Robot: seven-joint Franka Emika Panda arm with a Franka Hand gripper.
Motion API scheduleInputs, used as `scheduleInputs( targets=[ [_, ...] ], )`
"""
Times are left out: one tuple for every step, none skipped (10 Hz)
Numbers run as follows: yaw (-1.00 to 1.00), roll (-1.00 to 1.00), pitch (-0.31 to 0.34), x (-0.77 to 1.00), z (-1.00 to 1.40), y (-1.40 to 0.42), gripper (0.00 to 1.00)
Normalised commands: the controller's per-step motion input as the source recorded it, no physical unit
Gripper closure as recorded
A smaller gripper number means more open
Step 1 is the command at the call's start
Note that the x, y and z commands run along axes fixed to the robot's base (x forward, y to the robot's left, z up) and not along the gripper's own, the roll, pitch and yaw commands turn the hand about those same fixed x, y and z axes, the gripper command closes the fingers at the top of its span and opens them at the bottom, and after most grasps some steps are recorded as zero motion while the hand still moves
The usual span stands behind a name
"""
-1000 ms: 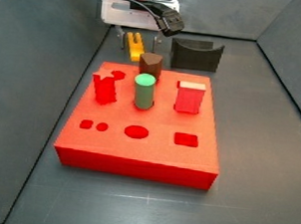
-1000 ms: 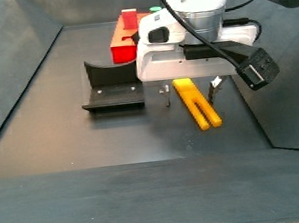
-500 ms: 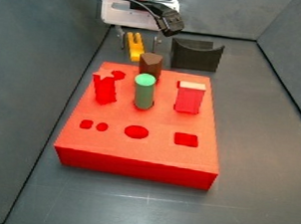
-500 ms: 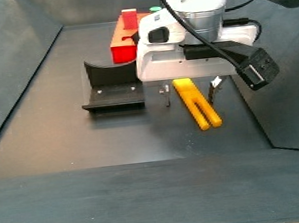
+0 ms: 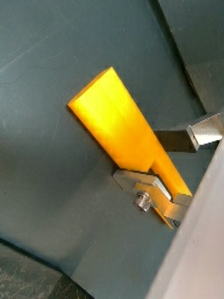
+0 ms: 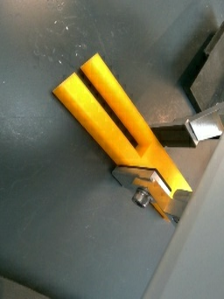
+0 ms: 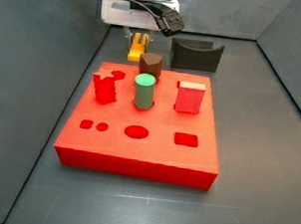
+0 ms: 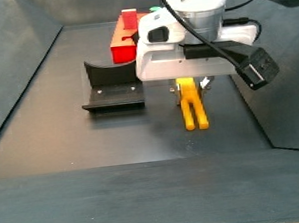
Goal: Pick up the square-circle object. Move up. Rotate the square-circle object. Place the square-circle object on the fixture. Regrasp the square-circle object. Move to above the board. Insert the square-circle object.
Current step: Move up, then place the square-circle object on the fixture.
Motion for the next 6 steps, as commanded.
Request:
scheduleInputs(
  targets=[
    [0.0, 0.0, 0.007, -0.01, 0.82, 0.0, 1.0],
    [-0.01, 0.01, 0.029, -0.03, 0.73, 0.0, 1.0],
    [-0.02, 0.03, 0.052, -0.02, 0.57, 0.01, 1.0],
    [-0.02, 0.05, 0.069, -0.01, 0.44, 0.01, 1.0],
    [-0.02, 0.07, 0.086, -0.01, 0.26, 0.0, 1.0],
    [0.0, 0.0, 0.0, 0.0, 1.0, 0.0, 1.0]
  ],
)
